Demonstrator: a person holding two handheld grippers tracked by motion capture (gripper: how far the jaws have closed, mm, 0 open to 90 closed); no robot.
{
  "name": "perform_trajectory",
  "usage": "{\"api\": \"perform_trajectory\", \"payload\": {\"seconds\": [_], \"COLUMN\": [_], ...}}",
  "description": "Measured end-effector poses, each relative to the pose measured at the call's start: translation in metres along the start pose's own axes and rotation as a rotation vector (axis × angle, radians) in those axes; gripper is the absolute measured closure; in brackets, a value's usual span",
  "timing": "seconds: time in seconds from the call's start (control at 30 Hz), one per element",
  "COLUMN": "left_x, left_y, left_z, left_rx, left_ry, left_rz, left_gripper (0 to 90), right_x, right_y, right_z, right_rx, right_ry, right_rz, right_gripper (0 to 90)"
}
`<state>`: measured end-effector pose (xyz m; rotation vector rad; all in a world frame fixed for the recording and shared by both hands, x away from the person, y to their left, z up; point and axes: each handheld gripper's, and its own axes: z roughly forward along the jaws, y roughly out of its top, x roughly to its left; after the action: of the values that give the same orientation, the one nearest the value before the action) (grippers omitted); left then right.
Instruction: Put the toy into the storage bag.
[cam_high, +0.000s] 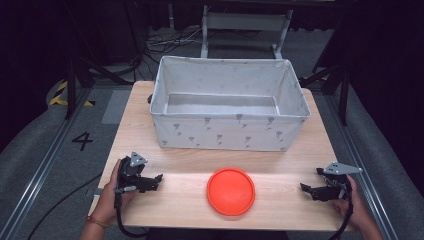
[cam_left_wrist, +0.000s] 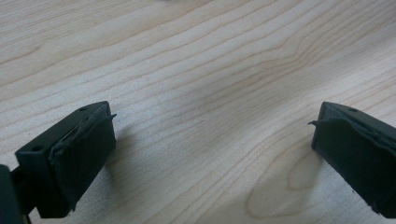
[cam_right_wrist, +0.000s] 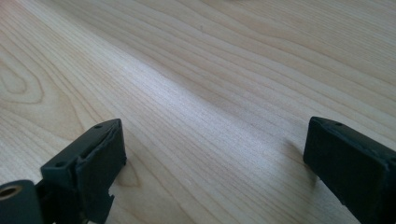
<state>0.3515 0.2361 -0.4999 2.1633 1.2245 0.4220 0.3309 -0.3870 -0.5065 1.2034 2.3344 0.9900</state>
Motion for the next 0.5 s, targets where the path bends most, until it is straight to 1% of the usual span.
{"api": "perform_trajectory", "payload": {"seconds": [0.1, 0.27, 0.33, 0.43, 0.47, 0.5], "left_x": [0.0019, 0.0031, 0.0044, 0.0047, 0.0049, 0.0059], "left_y": [0.0009, -0.0001, -0.0006, -0.0020, -0.0026, -0.0029], "left_z": [0.0004, -0.0002, -0.0005, -0.0020, -0.0025, -0.0030], "left_rx": [0.005, 0.003, 0.000, 0.003, 0.002, 0.001], "left_ry": [-0.014, -0.022, -0.027, -0.034, -0.034, -0.036], "left_rz": [0.012, 0.020, 0.033, 0.040, 0.040, 0.049], "left_gripper": [0.0, 0.0, 0.0, 0.2, 0.3, 0.3], "right_x": [0.0001, 0.0001, 0.0000, 0.0000, 0.0000, 0.0000], "right_y": [0.0000, 0.0001, -0.0001, 0.0023, 0.0037, 0.0048], "right_z": [0.0000, -0.0001, -0.0005, -0.0007, -0.0009, -0.0003], "right_rx": [0.000, -0.002, -0.003, 0.021, 0.035, 0.044], "right_ry": [0.000, 0.004, 0.010, 0.010, 0.008, 0.004], "right_rz": [0.000, -0.006, -0.011, -0.013, -0.013, -0.011], "right_gripper": [5.9, 7.2, 7.5, 7.2, 6.4, 4.7]}}
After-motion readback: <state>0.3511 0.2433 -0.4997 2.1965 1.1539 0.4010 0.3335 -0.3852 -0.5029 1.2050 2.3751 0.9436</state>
